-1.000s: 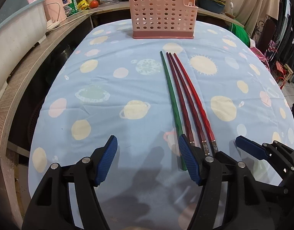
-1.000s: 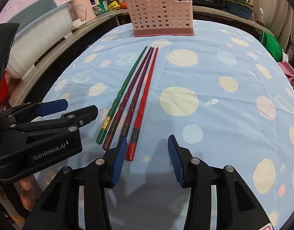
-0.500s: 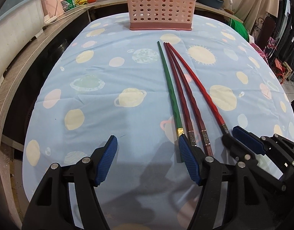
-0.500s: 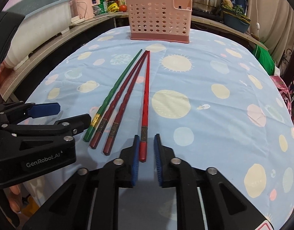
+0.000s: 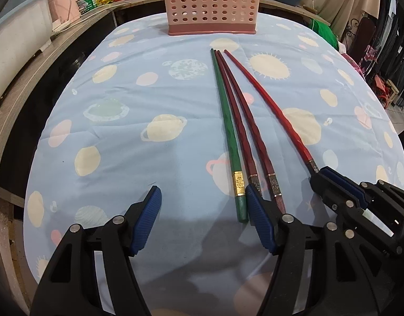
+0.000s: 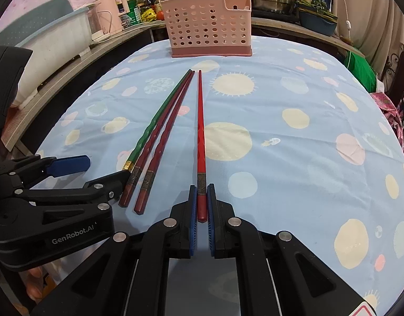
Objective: Organize utensils
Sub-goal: 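Grasp a red chopstick with the right tool while the left tool grasps a green one, then lift both chopsticks and carry them over the pink holder, lowering them in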
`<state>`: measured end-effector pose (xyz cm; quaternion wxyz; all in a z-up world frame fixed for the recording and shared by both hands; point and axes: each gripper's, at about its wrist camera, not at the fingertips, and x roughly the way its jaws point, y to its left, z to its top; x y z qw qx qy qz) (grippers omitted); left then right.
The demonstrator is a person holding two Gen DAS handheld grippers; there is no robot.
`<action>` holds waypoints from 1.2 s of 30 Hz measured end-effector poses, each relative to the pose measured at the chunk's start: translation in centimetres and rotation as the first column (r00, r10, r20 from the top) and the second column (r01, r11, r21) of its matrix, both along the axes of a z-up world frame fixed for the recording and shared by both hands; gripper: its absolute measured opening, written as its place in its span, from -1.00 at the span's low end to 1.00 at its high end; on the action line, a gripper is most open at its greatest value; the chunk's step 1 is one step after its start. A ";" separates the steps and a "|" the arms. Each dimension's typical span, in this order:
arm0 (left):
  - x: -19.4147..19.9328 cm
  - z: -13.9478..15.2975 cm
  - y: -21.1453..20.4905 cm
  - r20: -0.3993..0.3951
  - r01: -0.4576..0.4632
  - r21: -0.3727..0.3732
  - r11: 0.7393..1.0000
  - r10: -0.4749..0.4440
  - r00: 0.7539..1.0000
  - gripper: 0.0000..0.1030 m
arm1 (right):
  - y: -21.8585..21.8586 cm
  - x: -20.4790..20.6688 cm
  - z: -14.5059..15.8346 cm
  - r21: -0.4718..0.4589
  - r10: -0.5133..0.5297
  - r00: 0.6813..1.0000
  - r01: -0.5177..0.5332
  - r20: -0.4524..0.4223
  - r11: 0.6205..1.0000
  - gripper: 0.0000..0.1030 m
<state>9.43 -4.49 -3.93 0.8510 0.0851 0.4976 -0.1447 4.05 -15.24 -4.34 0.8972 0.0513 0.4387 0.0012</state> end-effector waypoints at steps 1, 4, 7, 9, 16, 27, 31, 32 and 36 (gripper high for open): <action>0.0 0.0 0.0 0.002 0.000 0.001 1.000 0.000 1.000 0.20 | 0.0 0.0 0.0 0.000 0.000 1.000 0.000 0.001 1.000 -0.86; 0.0 0.0 0.0 0.007 0.003 0.001 1.000 -0.003 1.000 0.08 | 0.0 0.0 0.0 0.002 0.000 1.000 0.000 0.001 1.000 -0.87; -0.2 0.1 -0.1 0.013 0.013 0.002 1.000 -0.013 1.000 -0.16 | 0.0 0.0 0.0 0.004 0.001 1.000 -0.001 0.001 1.000 -0.86; -0.2 0.2 -0.2 0.013 0.022 0.002 1.000 -0.022 1.000 -0.33 | 0.0 0.0 0.0 0.005 0.001 1.000 -0.001 0.001 1.000 -0.87; -0.2 0.5 0.1 -0.017 0.027 -0.014 1.000 -0.027 0.999 -0.86 | -0.3 -0.4 0.2 0.023 0.002 1.000 -0.002 -0.013 1.000 -0.87; 0.2 4.4 2.0 0.011 -0.026 -0.056 0.998 0.027 1.000 -0.86 | -2.4 -1.3 5.4 0.066 -0.036 0.996 0.031 0.076 0.997 -0.87; 0.7 7.7 2.9 0.063 -0.040 -0.094 0.995 0.046 0.997 -0.86 | -3.7 -1.2 8.9 0.109 -0.061 0.986 0.045 0.153 0.993 -0.87; 0.8 8.5 3.1 0.075 -0.040 -0.105 0.994 0.048 0.996 -0.86 | -4.1 -1.2 10.0 0.113 -0.069 0.981 0.049 0.182 0.992 -0.87; 1.8 11.9 3.8 0.141 -0.050 -0.143 0.988 0.071 0.987 -0.86 | -5.5 -0.8 13.7 0.117 -0.089 0.958 0.059 0.272 0.991 -0.87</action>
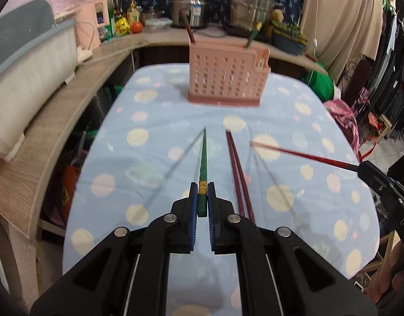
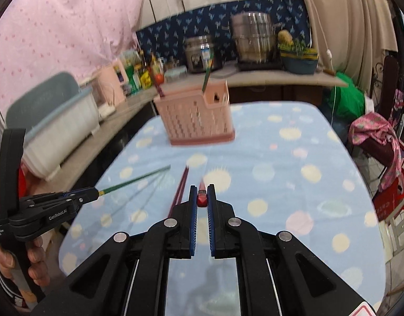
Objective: Organize utensils
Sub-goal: 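Lift both chopsticks and carry them over the pink holder, lowering them in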
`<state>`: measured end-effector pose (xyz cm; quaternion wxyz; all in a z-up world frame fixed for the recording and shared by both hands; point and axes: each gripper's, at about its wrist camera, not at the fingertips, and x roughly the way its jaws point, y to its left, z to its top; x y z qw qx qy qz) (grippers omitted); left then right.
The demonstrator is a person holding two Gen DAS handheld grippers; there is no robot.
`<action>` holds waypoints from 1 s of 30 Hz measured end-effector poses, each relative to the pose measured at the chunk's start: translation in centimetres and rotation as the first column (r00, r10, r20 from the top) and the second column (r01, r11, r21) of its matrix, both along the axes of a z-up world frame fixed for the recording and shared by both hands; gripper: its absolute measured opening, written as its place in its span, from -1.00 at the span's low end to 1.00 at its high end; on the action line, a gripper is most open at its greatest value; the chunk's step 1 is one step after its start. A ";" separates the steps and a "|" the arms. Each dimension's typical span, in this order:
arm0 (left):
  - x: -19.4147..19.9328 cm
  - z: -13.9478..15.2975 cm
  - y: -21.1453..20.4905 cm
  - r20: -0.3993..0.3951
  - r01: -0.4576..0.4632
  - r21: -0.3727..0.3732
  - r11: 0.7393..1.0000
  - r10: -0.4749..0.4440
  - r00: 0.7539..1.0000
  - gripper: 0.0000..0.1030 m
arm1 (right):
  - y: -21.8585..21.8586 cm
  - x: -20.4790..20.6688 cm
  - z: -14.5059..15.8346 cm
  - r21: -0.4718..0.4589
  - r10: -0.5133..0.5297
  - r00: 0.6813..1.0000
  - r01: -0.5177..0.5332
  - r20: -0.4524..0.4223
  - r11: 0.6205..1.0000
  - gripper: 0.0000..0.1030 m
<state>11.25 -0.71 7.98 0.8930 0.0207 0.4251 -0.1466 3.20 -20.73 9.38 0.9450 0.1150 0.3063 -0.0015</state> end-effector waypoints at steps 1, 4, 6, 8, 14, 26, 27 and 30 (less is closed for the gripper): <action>0.3 0.8 0.1 0.018 -0.005 -0.007 1.000 0.005 1.000 -0.86 | -0.3 0.2 0.7 0.010 -0.002 1.000 0.002 0.014 1.000 -0.87; 1.5 3.6 0.4 0.076 -0.009 -0.037 0.999 0.012 0.997 -0.86 | -1.5 1.1 2.8 0.050 -0.010 0.999 0.008 0.052 0.999 -0.87; 2.3 5.1 0.2 0.104 -0.010 -0.049 0.999 0.015 0.994 -0.86 | -2.2 2.1 4.0 0.071 -0.017 0.997 0.012 0.070 0.997 -0.87; 3.2 6.3 -0.1 0.126 -0.009 -0.056 0.998 0.016 0.992 -0.86 | -2.7 3.0 4.8 0.091 -0.019 0.996 0.011 0.082 0.996 -0.87; 6.5 9.6 -1.6 0.184 -0.004 -0.058 0.998 0.014 0.983 -0.86 | -4.0 6.2 7.7 0.139 -0.019 0.990 0.000 0.141 0.990 -0.87; 12.4 17.6 -4.6 0.330 0.019 -0.140 0.990 0.028 0.944 -0.86 | -6.1 12.8 14.6 0.153 -0.063 0.942 0.013 0.329 0.988 -0.87; 12.8 18.3 -4.9 0.348 0.020 -0.145 0.989 0.032 0.937 -0.86 | -6.2 13.4 15.0 0.153 -0.065 0.939 0.014 0.339 0.988 -0.87; 14.1 20.2 -5.8 0.395 0.033 -0.161 0.986 0.034 0.918 -0.86 | -6.4 15.6 16.2 0.162 -0.077 0.927 0.018 0.366 0.987 -0.87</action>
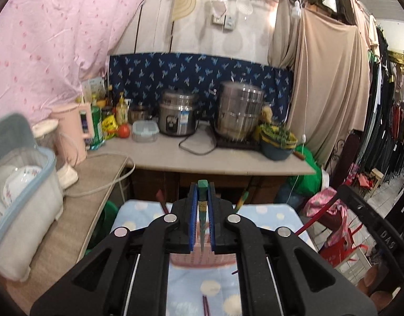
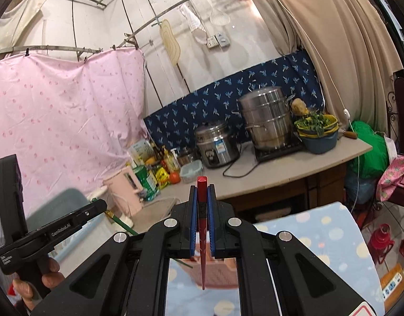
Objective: Organize utensils
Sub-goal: 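Lift both chopsticks and carry them over the pink holder, lowering them in, then open both tools to release the chopsticks into the holder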
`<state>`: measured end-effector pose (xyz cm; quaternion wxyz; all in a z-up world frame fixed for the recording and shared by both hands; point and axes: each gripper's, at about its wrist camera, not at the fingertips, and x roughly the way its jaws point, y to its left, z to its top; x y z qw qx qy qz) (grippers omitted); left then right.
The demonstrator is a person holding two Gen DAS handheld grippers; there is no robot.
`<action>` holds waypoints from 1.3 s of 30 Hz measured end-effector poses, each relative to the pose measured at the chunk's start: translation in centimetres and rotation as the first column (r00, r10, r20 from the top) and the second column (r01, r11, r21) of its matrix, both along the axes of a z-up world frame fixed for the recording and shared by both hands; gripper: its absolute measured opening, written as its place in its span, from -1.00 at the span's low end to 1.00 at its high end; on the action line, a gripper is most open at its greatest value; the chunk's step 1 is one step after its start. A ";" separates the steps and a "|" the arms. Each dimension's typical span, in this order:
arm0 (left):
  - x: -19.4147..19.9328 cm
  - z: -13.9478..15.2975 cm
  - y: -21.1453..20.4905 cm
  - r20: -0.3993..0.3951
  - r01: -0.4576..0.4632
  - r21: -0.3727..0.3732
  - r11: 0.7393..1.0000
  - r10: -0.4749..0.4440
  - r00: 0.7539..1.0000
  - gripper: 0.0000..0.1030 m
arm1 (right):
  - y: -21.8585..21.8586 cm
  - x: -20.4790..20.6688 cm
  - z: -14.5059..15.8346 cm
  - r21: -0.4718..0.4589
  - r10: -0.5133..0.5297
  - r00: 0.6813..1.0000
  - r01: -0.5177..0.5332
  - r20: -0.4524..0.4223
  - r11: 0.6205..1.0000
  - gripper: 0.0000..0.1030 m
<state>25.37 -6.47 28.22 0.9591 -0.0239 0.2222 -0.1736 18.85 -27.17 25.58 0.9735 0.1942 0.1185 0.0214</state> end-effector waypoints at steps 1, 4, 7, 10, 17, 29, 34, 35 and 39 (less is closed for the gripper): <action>0.6 0.6 -0.4 0.015 0.003 -0.004 1.000 -0.003 1.000 -0.86 | 0.0 0.6 0.2 0.001 -0.002 1.000 0.002 0.007 1.000 -0.87; 2.0 1.3 -1.4 0.040 0.004 -0.009 1.000 -0.004 0.999 -0.86 | 0.0 2.7 0.7 -0.006 -0.016 1.000 0.016 0.020 1.000 -0.87; 3.6 1.3 -2.2 0.043 0.008 -0.011 1.000 -0.007 0.999 -0.86 | -0.1 4.6 0.4 -0.015 -0.023 1.000 0.024 0.020 1.000 -0.87; 5.0 0.9 -3.1 0.046 0.001 -0.001 1.000 -0.001 0.999 -0.86 | 0.0 6.2 -0.2 -0.021 -0.030 1.000 0.030 0.009 0.999 -0.87; 7.4 0.0 -4.2 0.042 -0.006 0.008 1.000 0.005 0.999 -0.86 | 0.4 8.9 -2.2 -0.043 -0.026 0.999 0.024 -0.040 0.999 -0.87; 10.1 -5.5 -4.6 -0.073 -0.011 0.028 1.000 0.013 0.997 -0.86 | 0.7 11.6 -7.3 -0.055 -0.023 0.986 0.015 -0.164 0.998 -0.87; 10.8 -7.2 -4.7 -0.112 -0.018 0.039 0.999 0.022 0.993 -0.86 | 0.9 12.0 -8.7 -0.052 -0.016 0.980 0.006 -0.198 0.999 -0.86; 10.9 -7.4 -4.8 -0.118 -0.019 0.042 0.999 0.023 0.993 -0.86 | 1.1 12.1 -8.8 -0.057 -0.014 0.979 0.002 -0.206 0.998 -0.86; 11.1 -8.2 -4.6 -0.139 -0.021 0.032 0.999 0.026 0.990 -0.85 | 1.2 11.8 -8.9 -0.066 -0.013 0.977 -0.001 -0.212 0.998 -0.73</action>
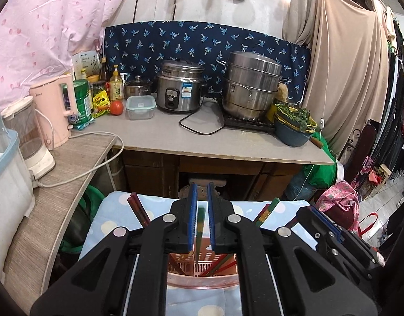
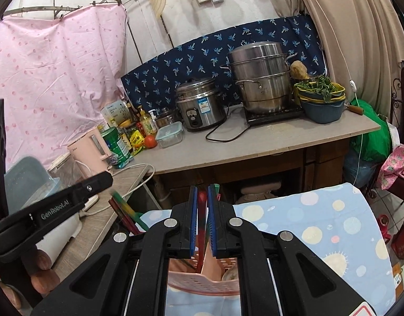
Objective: Organize utensils
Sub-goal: 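Open both tools to release the chopsticks into the holder, then withdraw both open tools back to the last two dark red chopsticks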
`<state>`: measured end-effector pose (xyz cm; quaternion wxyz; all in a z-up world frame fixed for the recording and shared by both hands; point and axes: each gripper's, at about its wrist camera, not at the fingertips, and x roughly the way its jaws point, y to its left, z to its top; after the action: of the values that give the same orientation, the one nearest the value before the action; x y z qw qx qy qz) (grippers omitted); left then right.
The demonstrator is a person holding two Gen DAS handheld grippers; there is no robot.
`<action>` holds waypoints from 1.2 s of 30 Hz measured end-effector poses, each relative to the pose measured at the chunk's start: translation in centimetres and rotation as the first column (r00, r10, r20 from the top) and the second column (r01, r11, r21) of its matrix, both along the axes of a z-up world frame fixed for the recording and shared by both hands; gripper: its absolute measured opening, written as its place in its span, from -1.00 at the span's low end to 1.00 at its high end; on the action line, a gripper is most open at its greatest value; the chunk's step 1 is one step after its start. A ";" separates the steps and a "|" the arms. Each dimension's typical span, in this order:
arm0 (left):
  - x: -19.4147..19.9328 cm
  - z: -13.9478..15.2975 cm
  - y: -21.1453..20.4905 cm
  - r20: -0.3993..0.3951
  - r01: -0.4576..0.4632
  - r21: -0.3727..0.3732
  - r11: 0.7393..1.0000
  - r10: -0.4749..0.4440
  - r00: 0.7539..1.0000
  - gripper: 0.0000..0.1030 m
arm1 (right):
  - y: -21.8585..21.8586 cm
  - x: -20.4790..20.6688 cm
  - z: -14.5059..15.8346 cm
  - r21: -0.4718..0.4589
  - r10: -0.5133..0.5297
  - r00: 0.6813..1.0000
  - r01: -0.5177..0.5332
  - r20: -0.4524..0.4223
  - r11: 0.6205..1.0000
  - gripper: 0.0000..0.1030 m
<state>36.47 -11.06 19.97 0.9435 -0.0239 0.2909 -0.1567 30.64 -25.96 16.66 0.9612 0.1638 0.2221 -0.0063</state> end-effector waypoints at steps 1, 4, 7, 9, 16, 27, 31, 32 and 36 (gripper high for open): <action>0.0 -0.1 0.1 -0.002 -0.002 0.002 1.000 0.002 1.000 -0.75 | 0.0 -0.1 0.1 0.000 -0.001 1.000 0.001 0.002 1.000 -0.70; -0.4 -0.2 0.2 0.003 -0.014 0.010 1.000 0.014 1.000 -0.35 | -0.1 -0.6 0.6 0.009 -0.006 1.000 0.006 0.018 1.000 -0.51; -1.0 0.0 0.3 0.013 -0.023 0.021 1.000 0.022 1.000 -0.22 | -0.1 -1.3 1.1 0.012 -0.008 1.000 0.008 0.029 1.000 -0.46; -1.4 0.2 0.3 0.017 -0.024 0.023 0.999 0.024 1.000 -0.09 | 0.1 -1.9 1.5 0.012 -0.005 0.999 0.004 0.036 1.000 -0.42; -3.7 0.7 0.3 0.038 -0.026 0.061 0.998 0.024 0.999 0.03 | 1.0 -4.5 2.6 -0.003 0.006 0.998 -0.006 0.056 1.000 -0.27; -8.9 0.4 2.1 0.037 -0.022 0.076 0.997 0.019 0.999 0.13 | 2.3 -10.5 1.5 -0.014 0.026 0.999 -0.026 0.021 1.000 -0.22; -11.4 -1.4 3.2 0.007 -0.021 0.086 0.996 0.020 1.000 0.22 | 3.2 -13.6 -1.2 -0.010 0.049 0.998 -0.049 -0.041 0.999 -0.22; -12.2 -2.1 3.6 -0.008 -0.020 0.087 0.996 0.021 1.000 0.22 | 3.5 -14.5 -2.0 -0.010 0.052 0.997 -0.053 -0.058 0.999 -0.22; -14.8 -5.1 4.8 -0.073 -0.009 0.101 0.995 0.017 0.997 0.23 | 4.8 -17.7 -5.1 -0.017 0.070 0.990 -0.073 -0.126 0.997 -0.22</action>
<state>21.66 -6.21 14.83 0.9332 0.0160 0.3329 -0.1348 12.91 -21.17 11.56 0.9467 0.1445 0.2875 0.0156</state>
